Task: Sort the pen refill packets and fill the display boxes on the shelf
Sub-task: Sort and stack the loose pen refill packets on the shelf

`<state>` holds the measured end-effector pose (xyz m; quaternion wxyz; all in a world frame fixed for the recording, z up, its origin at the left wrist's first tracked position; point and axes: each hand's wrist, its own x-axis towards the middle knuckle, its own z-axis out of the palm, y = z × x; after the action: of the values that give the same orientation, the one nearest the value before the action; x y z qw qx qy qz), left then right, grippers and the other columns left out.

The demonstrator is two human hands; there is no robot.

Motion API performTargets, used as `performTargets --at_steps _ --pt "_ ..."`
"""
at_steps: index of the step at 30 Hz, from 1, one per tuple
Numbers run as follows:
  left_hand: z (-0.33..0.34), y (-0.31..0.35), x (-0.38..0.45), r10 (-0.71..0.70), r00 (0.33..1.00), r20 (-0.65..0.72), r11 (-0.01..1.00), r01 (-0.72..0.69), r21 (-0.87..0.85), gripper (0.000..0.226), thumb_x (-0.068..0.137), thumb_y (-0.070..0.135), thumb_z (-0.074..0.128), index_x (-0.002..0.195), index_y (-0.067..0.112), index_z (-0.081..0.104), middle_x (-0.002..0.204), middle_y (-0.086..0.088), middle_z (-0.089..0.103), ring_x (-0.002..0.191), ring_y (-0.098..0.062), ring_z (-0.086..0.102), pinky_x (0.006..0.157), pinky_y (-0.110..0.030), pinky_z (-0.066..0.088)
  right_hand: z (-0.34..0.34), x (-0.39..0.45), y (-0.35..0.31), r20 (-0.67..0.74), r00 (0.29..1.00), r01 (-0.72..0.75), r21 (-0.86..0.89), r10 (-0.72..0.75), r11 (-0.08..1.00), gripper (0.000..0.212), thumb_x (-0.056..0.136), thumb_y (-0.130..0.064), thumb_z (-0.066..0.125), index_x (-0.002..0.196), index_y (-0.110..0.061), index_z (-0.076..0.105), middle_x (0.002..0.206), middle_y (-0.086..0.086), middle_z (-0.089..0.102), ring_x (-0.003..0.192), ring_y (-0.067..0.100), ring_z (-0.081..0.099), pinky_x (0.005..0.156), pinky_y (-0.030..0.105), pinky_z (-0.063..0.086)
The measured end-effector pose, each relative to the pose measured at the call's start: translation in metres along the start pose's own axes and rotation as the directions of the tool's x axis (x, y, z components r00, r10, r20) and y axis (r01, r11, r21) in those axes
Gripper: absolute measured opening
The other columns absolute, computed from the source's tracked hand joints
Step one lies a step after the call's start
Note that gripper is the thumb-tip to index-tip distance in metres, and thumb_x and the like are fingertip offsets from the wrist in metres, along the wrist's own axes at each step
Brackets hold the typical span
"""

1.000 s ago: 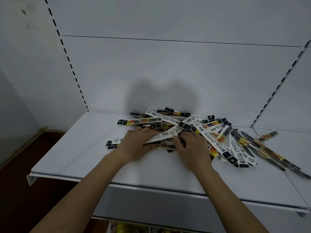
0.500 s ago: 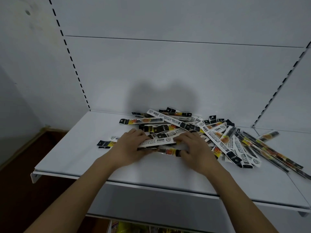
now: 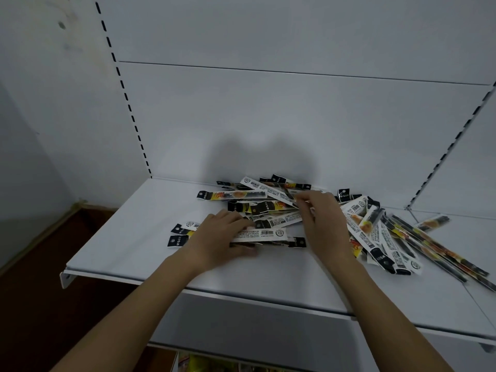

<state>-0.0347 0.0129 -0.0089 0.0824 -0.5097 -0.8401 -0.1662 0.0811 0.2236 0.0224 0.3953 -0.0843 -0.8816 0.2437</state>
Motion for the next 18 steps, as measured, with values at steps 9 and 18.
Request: performTargets --at_steps 9,18 --pt "-0.02 -0.002 -0.015 -0.275 0.923 -0.269 0.961 0.259 -0.095 0.111 0.056 0.095 0.046 0.137 0.019 0.051 0.136 0.001 0.054 0.126 -0.022 0.047 0.103 -0.04 0.035 0.035 0.007 -0.04 0.149 0.971 0.18 0.05 -0.186 0.982 0.02 0.093 -0.027 0.065 0.108 -0.015 0.073 0.099 -0.002 0.07 0.096 0.018 0.056 0.082 0.033 0.046" --pt "-0.023 -0.014 -0.036 -0.354 0.932 0.083 0.896 0.363 -0.255 0.133 0.055 0.083 0.069 0.158 0.028 0.004 0.163 0.006 0.015 0.148 -0.012 0.016 0.121 -0.032 0.017 0.027 -0.017 -0.016 0.524 0.848 0.001 -0.164 0.086 0.986 0.073 0.079 -0.081 0.029 0.134 -0.039 0.053 0.136 -0.016 0.048 0.13 0.013 0.033 0.106 0.043 0.03"
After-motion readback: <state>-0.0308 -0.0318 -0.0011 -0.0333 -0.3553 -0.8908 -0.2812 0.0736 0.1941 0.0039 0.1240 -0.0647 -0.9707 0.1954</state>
